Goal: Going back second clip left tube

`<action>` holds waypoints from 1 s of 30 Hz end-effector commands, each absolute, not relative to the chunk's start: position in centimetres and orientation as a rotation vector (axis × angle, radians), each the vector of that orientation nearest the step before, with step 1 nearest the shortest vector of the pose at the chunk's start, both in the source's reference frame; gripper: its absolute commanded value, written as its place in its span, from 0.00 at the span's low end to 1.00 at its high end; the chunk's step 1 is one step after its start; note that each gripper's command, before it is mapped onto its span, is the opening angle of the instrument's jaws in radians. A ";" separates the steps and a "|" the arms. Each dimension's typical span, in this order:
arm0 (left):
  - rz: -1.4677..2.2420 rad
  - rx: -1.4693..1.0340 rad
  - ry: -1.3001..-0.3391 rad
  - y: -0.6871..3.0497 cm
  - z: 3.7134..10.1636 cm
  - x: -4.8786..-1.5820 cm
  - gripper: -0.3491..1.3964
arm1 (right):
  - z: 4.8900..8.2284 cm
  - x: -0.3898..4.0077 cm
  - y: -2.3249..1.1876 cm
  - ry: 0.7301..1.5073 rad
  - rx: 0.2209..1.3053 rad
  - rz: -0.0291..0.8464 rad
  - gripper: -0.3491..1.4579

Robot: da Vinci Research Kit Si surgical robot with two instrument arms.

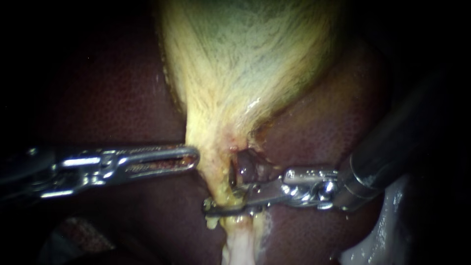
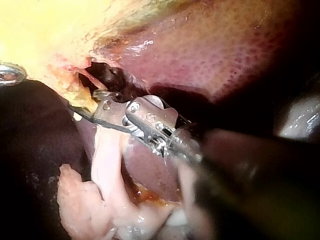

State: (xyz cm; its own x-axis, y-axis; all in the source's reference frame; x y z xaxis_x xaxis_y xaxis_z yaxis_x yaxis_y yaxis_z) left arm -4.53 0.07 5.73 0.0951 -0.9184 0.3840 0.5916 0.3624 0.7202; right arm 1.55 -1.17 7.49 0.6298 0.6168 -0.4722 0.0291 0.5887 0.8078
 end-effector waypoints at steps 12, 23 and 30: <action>-1.174 0.434 -0.920 0.08 5.73 -4.52 0.00 | 7.48 1.55 -1.18 0.874 0.914 0.363 0.19; -1.174 0.435 -0.920 0.08 5.73 -4.52 0.00 | 7.46 1.56 -1.16 0.961 0.773 0.196 0.47; -1.174 0.435 -0.920 0.08 5.73 -4.52 0.00 | 7.46 1.57 -1.14 0.991 0.705 0.157 0.51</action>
